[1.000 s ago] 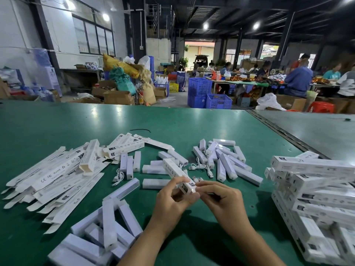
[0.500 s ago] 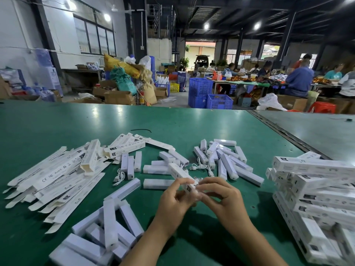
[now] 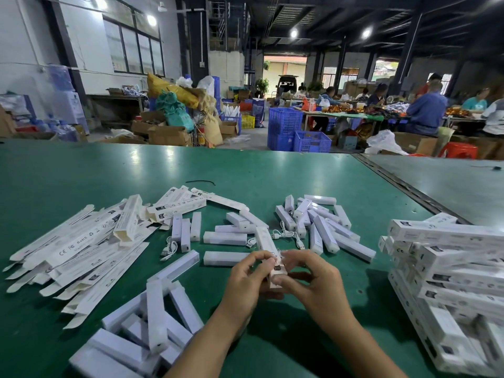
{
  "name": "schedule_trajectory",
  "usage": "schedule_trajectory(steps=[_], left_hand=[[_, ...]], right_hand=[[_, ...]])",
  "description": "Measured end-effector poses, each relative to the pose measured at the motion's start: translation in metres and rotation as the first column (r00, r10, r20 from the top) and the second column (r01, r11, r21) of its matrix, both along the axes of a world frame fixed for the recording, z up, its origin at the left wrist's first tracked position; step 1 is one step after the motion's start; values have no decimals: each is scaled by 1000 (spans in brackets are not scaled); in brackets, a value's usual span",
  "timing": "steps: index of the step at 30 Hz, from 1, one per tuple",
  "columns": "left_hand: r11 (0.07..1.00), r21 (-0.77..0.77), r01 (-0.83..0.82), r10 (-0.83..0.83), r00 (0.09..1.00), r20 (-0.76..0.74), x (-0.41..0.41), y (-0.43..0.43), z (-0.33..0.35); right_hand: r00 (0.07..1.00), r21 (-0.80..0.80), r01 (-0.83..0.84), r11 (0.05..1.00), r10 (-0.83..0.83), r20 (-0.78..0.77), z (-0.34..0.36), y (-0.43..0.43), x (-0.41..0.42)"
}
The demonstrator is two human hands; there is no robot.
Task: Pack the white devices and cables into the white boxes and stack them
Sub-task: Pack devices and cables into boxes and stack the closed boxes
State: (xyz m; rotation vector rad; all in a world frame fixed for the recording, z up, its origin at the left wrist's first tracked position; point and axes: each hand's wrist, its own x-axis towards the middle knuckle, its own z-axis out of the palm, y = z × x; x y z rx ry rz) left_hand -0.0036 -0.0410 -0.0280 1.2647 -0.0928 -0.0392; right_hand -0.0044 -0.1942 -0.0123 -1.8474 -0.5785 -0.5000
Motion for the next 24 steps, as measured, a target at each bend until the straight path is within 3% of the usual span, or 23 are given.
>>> schedule_trajectory(steps=[5,10,12,15,18,21,24], left_hand=[[999,-33,-14,13,1000,-21,-3,3,5],[999,38,-26,25,999,42,-3,4,6],[988,123,-94,77,988,134,-3,4,5],[956,252,-149,79,961,266,-6,1,1],[965,208,-158,99,958,270,-3,0,-2],[971,166,-170,124,959,255,-2,1,-1],[970,170,-172,123,956,266,-3,-2,0]], right_hand=[[994,27,-96,995,98,-57,-3,-4,3],[997,-26,-12,1000,10,-79,-4,1,-3],[984,-48,42,998,-49,-170,-3,7,-7],[900,36,92,995,-68,-431,3,13,-6],[750,230,-58,972,194,-633,5,11,-7],[644,436,-125,891,407,-647,8,7,-8],[553,497,-157,853,493,-672,10,3,-7]])
